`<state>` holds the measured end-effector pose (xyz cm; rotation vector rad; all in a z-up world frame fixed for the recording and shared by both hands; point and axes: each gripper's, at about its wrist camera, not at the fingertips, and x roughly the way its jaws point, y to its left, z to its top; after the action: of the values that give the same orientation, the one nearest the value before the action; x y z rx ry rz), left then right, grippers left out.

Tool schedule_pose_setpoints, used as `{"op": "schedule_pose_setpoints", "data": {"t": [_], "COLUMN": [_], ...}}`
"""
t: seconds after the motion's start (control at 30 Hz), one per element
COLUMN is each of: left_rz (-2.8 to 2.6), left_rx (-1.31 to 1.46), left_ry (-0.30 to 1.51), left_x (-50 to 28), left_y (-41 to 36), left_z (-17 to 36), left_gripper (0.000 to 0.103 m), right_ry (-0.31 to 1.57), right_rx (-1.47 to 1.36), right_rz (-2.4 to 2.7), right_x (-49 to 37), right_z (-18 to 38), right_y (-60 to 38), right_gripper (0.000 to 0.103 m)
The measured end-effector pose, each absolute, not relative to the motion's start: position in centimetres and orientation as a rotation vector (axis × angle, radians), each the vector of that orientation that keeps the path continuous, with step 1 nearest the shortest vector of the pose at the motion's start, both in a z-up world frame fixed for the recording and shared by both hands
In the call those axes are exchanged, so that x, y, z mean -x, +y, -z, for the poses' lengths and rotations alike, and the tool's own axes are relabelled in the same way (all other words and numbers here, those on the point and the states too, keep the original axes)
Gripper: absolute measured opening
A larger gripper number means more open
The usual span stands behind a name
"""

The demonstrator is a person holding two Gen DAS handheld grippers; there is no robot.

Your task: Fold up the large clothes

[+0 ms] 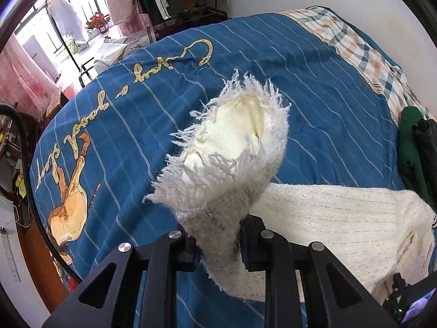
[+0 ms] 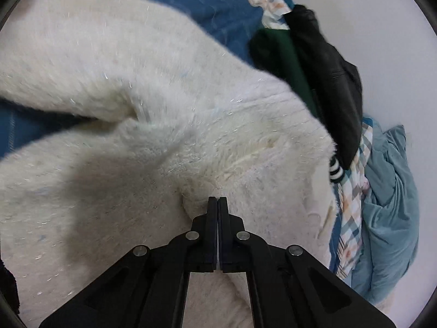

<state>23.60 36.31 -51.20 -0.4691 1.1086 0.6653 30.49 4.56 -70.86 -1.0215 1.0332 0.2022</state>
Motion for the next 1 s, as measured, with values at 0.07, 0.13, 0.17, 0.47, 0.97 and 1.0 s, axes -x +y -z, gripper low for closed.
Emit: {"op": "schedule_pose_setpoints", "data": {"t": [0.07, 0.13, 0.17, 0.47, 0.97, 1.0], "left_rz": [-0.657, -0.653, -0.653, -0.638, -0.606, -0.595], "left_rx": [0.468, 0.466, 0.466, 0.445, 0.295, 0.26], "left_ry": [1.111, 1.116, 1.117, 1.113, 1.049, 1.028], "left_x": [-23.6, -23.7, -23.7, -23.9, -24.8, -25.1], "left_y": [36.4, 36.5, 36.5, 36.1, 33.4, 32.7], "left_z": [51.3, 51.3, 51.3, 51.1, 47.5, 46.6], "left_gripper": [0.018, 0.018, 0.018, 0.018, 0.016, 0.016], "right_ry": [1.039, 1.032, 1.011, 1.045, 1.147, 1.162], "right_rx": [1.1, 1.165, 1.196, 1.172, 0.675, 0.581], "right_rz": [-0.203, -0.259, -0.26, -0.139, -0.316, -0.274], "right_x": [-30.5, -29.4, -28.8, -31.3, -33.0, -33.4], "right_z": [70.9, 71.3, 71.5, 74.7, 67.7, 66.2], "right_y": [4.6, 4.5, 4.4, 4.7, 2.4, 0.2], "right_gripper": [0.014, 0.048, 0.069, 0.02, 0.052, 0.058]}}
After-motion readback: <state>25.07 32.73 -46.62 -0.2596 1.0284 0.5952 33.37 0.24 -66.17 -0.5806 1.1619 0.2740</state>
